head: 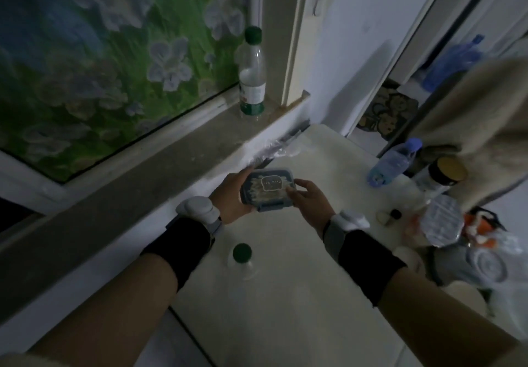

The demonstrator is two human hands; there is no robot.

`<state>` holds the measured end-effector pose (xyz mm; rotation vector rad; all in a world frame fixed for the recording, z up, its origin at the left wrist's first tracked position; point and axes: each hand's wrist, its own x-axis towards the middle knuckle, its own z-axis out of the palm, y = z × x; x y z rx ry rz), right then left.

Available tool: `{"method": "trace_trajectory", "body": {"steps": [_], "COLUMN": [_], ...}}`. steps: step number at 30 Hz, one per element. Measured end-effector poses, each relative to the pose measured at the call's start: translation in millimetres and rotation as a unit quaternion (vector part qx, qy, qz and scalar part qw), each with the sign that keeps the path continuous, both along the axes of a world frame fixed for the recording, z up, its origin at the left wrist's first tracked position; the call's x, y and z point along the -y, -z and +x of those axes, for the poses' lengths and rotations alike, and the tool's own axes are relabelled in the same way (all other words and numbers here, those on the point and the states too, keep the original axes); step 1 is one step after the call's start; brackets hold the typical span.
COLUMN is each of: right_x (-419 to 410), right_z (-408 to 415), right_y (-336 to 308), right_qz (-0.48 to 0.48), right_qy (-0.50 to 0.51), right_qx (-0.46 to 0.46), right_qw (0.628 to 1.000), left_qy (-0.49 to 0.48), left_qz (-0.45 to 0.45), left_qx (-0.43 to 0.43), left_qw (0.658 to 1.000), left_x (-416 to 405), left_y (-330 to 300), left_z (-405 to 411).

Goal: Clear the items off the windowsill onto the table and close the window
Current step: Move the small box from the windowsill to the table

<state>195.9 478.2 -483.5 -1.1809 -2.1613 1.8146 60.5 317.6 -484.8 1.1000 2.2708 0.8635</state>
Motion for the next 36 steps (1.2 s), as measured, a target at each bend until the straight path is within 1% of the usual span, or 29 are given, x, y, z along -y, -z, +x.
{"method": "trace_trajectory", "body": {"steps": [4,6,8,12,16,20,23,27,30,32,35,36], "right_x": [12,18,23,28,28,31,34,37,35,33,28,25], "right_z": [10,14,18,22,24,24,25,27,27,27,25,23], "right_y": [22,32,42,60,71,80,85,89,91,89,84,81], "right_qz": [-0.011,-0.014,-0.018,-0.032,-0.033,-0.029,-0.029,-0.018,-0.017,-0.021,-0.01,-0.009], "right_qy": [0.0,-0.01,-0.007,-0.002,-0.007,-0.001,-0.007,-0.019,-0.028,-0.046,-0.051,-0.043], "right_qx": [0.021,0.037,0.049,0.072,0.098,0.119,0.127,0.138,0.149,0.162,0.168,0.164], "right_qw": [1.0,0.999,0.999,0.997,0.995,0.992,0.991,0.99,0.988,0.986,0.984,0.985], "left_qy": [0.034,0.045,0.057,0.071,0.09,0.092,0.096,0.09,0.088,0.072,0.018,0.024], "left_qz": [0.002,-0.019,-0.056,-0.083,-0.092,-0.107,-0.114,-0.109,-0.113,-0.116,-0.131,-0.119], "left_qx": [-0.014,-0.011,0.03,0.114,0.154,0.16,0.14,0.138,0.16,0.182,0.156,0.164], "left_qw": [0.999,0.999,0.996,0.987,0.98,0.977,0.979,0.98,0.977,0.974,0.979,0.979], "left_x": [8,11,13,13,11,13,16,20,19,20,20,20], "left_y": [13,23,33,49,58,65,69,72,68,67,61,57], "left_z": [8,10,10,11,11,12,14,17,17,19,18,16]}}
